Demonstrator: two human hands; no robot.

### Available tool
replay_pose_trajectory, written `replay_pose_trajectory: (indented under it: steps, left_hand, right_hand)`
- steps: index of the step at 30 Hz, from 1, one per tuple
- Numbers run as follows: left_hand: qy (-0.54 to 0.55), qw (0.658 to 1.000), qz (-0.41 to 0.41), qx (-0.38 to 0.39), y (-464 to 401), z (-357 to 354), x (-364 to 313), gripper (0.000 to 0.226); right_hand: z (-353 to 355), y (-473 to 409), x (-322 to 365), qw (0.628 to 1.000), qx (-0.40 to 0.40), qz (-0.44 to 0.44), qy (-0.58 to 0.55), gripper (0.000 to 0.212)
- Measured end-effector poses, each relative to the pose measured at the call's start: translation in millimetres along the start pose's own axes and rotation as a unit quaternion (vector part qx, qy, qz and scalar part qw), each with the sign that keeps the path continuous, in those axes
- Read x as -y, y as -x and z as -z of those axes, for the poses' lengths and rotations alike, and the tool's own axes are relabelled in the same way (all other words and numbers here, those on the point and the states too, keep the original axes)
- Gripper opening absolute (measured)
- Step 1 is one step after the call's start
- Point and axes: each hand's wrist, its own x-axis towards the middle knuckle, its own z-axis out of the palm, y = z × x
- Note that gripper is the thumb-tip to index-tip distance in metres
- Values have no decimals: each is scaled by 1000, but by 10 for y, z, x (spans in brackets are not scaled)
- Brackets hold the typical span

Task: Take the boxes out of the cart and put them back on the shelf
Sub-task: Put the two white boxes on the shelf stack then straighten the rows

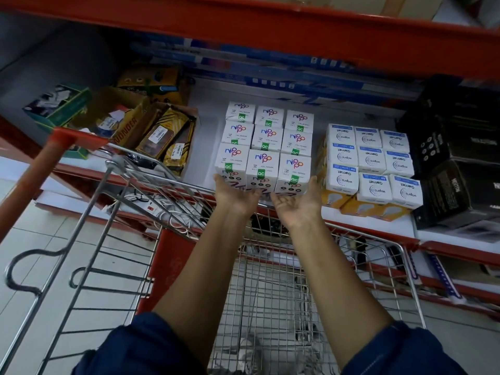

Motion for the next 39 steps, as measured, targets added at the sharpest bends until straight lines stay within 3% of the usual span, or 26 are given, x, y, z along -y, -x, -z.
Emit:
replay_pose_trajectory:
  steps: [8, 21, 39]
  left_hand:
    - [-50, 998, -30, 16, -108, -25, -44, 58]
    - [-43, 998, -35, 0, -220, 17, -69, 60]
    - [-42, 999, -10, 0, -216, 41, -35, 75]
  right_hand:
    - [-44, -6, 14, 1000, 0, 0, 22, 81]
    - [-27, -8, -3, 1000, 12, -4, 9, 85]
    - [-12, 29, 16, 999, 30, -12, 28, 73]
